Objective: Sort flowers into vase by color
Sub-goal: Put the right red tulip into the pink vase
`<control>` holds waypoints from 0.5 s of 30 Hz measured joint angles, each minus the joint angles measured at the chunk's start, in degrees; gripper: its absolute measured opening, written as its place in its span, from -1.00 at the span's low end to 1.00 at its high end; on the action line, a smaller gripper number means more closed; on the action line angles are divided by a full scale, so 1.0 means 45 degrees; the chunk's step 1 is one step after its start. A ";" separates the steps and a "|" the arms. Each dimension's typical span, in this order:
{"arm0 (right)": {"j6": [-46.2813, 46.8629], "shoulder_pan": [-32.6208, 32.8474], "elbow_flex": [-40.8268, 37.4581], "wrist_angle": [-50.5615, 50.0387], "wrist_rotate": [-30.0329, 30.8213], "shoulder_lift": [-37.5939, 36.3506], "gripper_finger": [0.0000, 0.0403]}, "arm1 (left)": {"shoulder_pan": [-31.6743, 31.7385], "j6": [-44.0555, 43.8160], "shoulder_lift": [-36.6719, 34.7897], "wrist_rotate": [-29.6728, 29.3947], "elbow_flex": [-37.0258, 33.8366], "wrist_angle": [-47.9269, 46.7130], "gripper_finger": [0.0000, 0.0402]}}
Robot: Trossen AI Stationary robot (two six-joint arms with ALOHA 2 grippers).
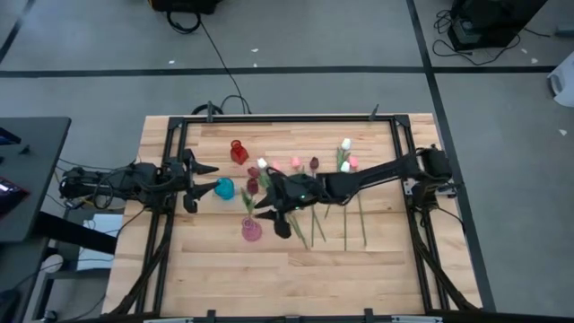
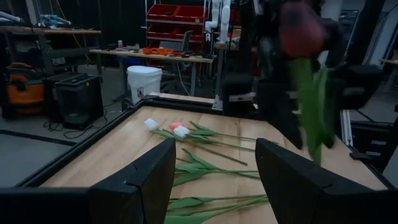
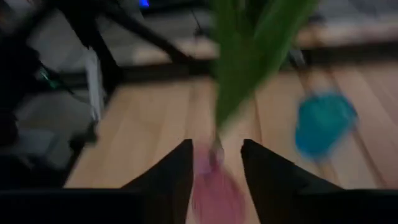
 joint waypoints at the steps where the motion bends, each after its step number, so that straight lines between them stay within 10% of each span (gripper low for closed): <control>1: 0.0290 -0.0025 0.0003 -0.1135 0.0198 -0.0318 -0.21 | 0.0000 0.0000 0.0000 -0.0004 0.0000 0.0002 0.13; 15: 0.6889 -0.0427 -0.2101 -1.1694 0.3490 -0.2863 -0.23 | 0.0000 -0.0039 0.0000 -0.0031 -0.0001 -0.0033 0.13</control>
